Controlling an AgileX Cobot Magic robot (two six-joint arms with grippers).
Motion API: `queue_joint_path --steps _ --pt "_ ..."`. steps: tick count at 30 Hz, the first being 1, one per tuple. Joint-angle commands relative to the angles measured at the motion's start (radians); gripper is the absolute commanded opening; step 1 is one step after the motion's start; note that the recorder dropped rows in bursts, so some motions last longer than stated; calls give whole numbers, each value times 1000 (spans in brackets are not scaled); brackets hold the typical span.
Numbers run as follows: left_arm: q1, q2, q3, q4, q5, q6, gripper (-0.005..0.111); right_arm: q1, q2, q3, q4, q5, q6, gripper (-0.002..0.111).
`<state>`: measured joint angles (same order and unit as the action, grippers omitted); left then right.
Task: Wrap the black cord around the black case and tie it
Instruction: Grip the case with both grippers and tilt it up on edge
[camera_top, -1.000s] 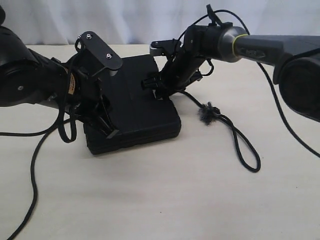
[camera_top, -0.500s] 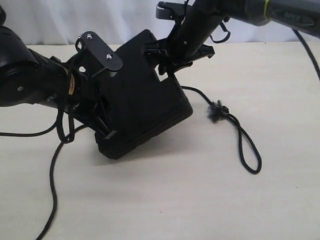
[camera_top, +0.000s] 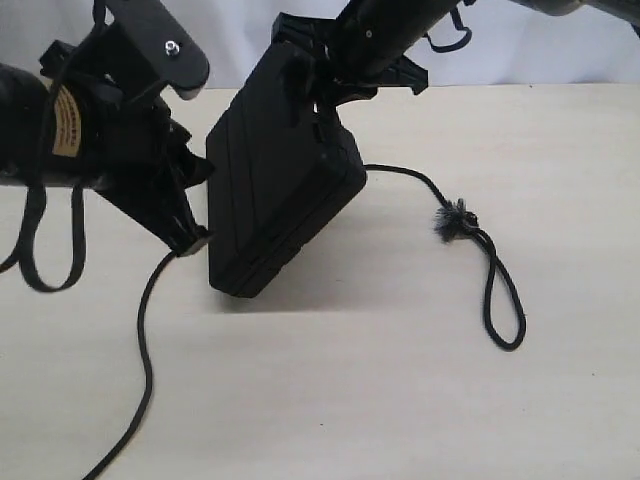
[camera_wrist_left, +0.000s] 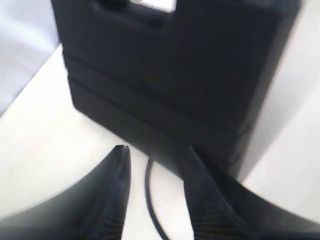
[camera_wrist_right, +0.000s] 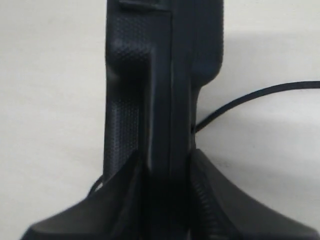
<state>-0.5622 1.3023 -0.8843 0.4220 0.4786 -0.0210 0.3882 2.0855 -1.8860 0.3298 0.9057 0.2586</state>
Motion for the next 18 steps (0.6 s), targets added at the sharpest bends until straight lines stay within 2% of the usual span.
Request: queue_joint_path --steps 1,4,9,10,11,14,18 --pt "-65 -30 92 5 -51 -2 36 -2 -28 -9 127 -100 11 4" --pt "-66 -25 182 12 -202 -2 36 -2 -28 -9 160 -106 -10 4" --pt "-53 24 308 47 -568 21 40 -2 -28 -9 160 -106 -10 4" --pt "-53 42 315 57 -600 21 43 -2 -28 -9 160 -106 -10 4" --pt "-53 84 315 60 -641 21 55 -2 -28 -9 160 -101 -10 4" --pt "-53 145 313 60 -664 28 72 -2 -28 -9 160 -101 -10 4" --pt "-36 218 313 49 -716 54 73 -2 -28 -9 160 -101 -10 4"
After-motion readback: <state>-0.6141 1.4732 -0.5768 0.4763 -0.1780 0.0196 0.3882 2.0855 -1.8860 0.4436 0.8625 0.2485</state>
